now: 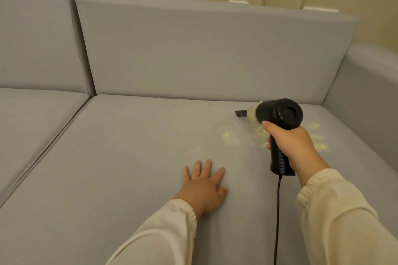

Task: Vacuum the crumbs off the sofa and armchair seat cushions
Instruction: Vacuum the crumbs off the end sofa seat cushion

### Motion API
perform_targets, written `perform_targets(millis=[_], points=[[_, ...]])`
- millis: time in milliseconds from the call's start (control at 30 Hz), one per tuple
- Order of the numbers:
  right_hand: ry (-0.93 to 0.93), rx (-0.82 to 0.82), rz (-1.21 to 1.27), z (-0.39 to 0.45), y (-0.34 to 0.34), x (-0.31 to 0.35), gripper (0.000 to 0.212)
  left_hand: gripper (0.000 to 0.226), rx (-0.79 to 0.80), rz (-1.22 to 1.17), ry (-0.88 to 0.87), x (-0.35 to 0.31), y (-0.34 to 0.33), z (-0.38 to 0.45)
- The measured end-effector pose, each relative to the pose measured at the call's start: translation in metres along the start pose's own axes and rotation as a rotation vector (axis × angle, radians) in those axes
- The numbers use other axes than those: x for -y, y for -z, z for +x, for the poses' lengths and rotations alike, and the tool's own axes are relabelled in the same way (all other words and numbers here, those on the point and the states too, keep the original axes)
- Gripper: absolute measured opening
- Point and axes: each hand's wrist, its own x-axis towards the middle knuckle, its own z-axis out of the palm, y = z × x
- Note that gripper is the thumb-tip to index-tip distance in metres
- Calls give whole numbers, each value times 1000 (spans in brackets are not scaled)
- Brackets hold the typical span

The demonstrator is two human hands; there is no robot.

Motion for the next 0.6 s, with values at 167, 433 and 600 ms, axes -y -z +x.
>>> perform_targets(millis=[167,433,600], points=[[27,19,-47,0,-4,-8,17,66,-10,12,-3,2,3,4],[-58,71,-6,-50,31,-35,22,68,-20,56,-6,-10,1,-1],[-58,178,-34,-72,29,-36,20,66,5,89,-25,-12,0,-12]])
